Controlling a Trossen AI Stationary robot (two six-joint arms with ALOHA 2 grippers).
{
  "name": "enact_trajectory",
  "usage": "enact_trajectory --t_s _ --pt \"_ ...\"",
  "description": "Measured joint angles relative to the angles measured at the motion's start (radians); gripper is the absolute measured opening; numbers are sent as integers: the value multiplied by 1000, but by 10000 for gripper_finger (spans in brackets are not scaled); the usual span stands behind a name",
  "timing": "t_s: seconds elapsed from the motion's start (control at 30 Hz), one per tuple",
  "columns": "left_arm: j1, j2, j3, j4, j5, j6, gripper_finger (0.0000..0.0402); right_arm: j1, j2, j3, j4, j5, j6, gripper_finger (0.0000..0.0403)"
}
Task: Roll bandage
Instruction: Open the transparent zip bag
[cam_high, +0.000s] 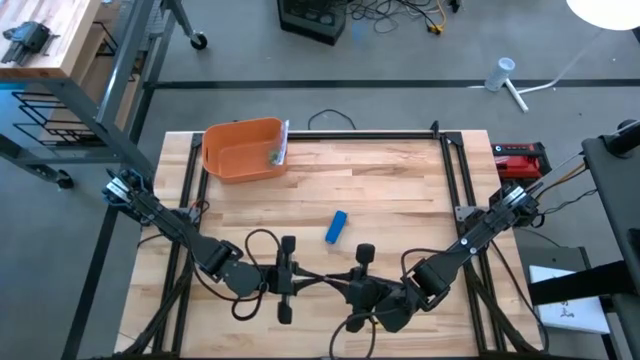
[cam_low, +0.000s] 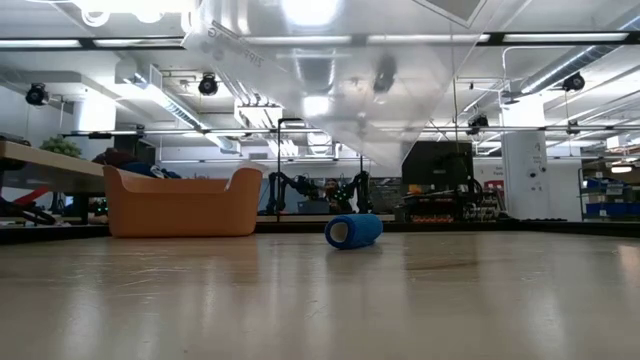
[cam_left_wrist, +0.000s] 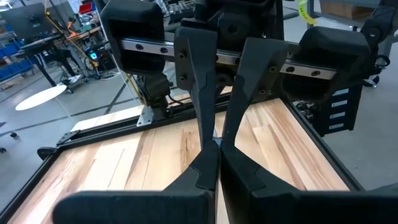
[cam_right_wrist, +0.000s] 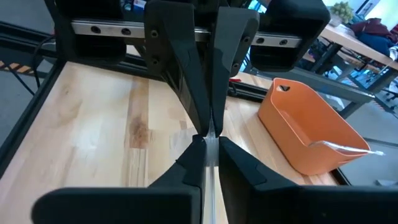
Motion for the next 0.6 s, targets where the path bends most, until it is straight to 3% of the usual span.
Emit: enact_trajectory --t_s 0.3,0.6 --pt "-2 -15 0 -25 0 -1 0 7 0 0 -15 3 -1 36" --pt "-14 -36 0 -55 -2 -7 0 14 -2 0 -59 2 2 22"
